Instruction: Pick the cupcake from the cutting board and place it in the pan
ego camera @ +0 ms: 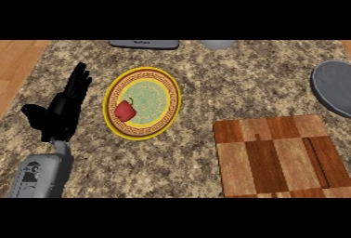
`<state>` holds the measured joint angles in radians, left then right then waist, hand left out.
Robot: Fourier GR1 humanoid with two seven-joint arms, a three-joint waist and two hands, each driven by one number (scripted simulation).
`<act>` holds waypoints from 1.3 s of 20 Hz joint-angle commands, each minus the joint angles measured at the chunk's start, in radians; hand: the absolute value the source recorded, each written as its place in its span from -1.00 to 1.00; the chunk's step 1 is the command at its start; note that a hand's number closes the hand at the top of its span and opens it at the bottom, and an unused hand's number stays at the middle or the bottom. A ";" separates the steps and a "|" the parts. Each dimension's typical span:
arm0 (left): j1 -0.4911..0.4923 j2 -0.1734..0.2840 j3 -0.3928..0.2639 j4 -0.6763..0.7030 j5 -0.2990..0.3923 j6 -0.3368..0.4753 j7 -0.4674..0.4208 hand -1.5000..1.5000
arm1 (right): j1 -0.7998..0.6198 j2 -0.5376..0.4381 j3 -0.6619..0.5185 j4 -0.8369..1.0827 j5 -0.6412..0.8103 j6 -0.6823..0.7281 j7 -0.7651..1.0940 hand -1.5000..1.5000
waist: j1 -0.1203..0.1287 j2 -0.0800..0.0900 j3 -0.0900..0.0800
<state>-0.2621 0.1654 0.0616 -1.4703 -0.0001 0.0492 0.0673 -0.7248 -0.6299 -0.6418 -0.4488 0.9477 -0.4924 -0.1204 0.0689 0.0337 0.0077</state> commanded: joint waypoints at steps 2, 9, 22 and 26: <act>-0.022 -0.007 -0.011 -0.010 -0.004 0.004 0.025 0.00 | -0.038 -0.004 -0.086 0.107 -0.103 0.033 -0.087 1.00 | 0.007 0.001 0.004; -0.041 -0.008 -0.003 0.015 0.007 -0.005 0.011 0.00 | -0.060 -0.032 -0.134 0.240 -0.161 0.272 -0.095 -1.00 | 0.016 0.011 0.005; -0.044 0.030 0.050 0.047 0.018 -0.005 0.004 0.00 | 0.005 -0.038 -0.345 0.213 -0.393 0.271 -0.422 -1.00 | -0.029 -0.009 0.000; -0.022 0.030 0.051 0.031 0.020 -0.003 0.038 0.00 | 0.069 -0.088 -0.381 0.242 -0.465 0.509 -0.489 -1.00 | -0.056 -0.025 -0.003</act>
<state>-0.2713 0.1762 0.0903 -1.4448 0.0083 0.0499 0.0708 -0.6983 -0.6832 -0.9792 -0.2221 0.5504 -0.1354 -0.5455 0.0370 0.0199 0.0071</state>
